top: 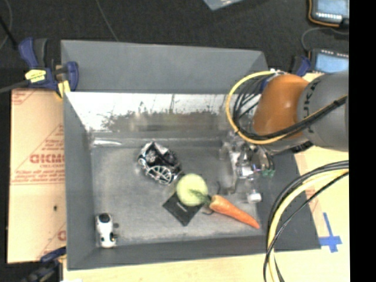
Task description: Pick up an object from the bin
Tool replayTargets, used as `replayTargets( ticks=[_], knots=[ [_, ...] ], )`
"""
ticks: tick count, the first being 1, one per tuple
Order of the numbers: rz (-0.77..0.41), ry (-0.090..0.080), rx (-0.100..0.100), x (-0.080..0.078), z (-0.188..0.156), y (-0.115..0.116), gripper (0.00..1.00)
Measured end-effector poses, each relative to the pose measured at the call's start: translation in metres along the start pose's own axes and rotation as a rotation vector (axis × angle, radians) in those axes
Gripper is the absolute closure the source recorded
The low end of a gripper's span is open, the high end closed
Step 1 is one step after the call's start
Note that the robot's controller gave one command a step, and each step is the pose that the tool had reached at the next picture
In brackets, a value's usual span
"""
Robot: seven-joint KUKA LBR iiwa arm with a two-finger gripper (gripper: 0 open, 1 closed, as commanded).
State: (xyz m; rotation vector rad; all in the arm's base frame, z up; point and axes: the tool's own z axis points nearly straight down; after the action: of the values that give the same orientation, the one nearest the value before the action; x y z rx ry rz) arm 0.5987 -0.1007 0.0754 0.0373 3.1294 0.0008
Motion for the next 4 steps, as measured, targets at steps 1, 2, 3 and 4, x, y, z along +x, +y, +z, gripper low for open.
replayTargets(
  ticks=[1,2,3,4],
  knots=[
    [-0.180,-0.001,0.004,0.014,0.000,0.025,0.00],
    [-0.360,-0.003,0.002,0.038,0.001,0.054,0.00],
    [-0.265,-0.001,0.002,0.048,-0.001,0.088,0.00],
    [-0.698,-0.007,0.003,0.048,0.003,0.103,1.00]
  ],
)
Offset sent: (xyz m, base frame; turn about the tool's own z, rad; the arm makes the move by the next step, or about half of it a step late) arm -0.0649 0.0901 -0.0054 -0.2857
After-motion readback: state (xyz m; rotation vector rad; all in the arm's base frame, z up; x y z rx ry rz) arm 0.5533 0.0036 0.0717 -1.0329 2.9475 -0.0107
